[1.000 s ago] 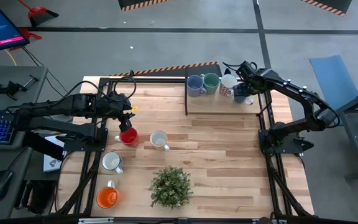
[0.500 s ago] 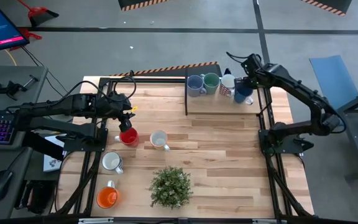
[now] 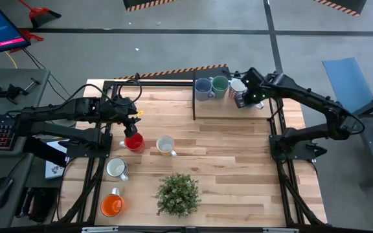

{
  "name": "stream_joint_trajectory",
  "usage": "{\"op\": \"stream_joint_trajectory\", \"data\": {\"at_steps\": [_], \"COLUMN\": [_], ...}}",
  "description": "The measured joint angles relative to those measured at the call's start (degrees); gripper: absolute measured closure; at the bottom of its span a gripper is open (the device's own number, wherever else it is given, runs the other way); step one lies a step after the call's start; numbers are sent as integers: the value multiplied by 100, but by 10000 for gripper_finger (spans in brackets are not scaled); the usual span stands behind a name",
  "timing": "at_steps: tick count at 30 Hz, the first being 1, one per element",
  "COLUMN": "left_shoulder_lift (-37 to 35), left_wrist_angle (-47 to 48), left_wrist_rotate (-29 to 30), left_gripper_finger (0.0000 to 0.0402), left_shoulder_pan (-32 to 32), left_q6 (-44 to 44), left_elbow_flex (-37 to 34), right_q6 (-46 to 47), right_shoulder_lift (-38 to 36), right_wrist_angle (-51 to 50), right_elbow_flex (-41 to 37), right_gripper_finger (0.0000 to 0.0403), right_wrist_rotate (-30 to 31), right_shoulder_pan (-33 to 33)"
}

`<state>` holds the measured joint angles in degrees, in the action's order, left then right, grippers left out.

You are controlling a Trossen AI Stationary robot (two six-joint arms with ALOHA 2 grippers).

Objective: Place coffee mugs
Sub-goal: Put the blue mug on the shelf

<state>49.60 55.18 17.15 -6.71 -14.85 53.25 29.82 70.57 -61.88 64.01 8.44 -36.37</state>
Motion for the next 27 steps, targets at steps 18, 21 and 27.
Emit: {"op": "stream_joint_trajectory", "data": {"at_steps": [18, 21, 27], "left_shoulder_lift": [0, -1, 1], "left_wrist_angle": [0, 0, 0], "left_wrist_rotate": [0, 0, 0], "left_gripper_finger": [254, 254, 254], "left_shoulder_pan": [0, 0, 1], "left_q6": [0, -11, -19], "left_elbow_flex": [0, 0, 0], "right_q6": [377, 382, 383], "right_shoulder_lift": [9, 9, 9], "right_wrist_angle": [455, 487, 539], "right_elbow_flex": [-1055, -1060, -1062], "right_gripper_finger": [297, 297, 297], "right_wrist_rotate": [662, 797, 831], "right_shoulder_pan": [264, 221, 28]}}
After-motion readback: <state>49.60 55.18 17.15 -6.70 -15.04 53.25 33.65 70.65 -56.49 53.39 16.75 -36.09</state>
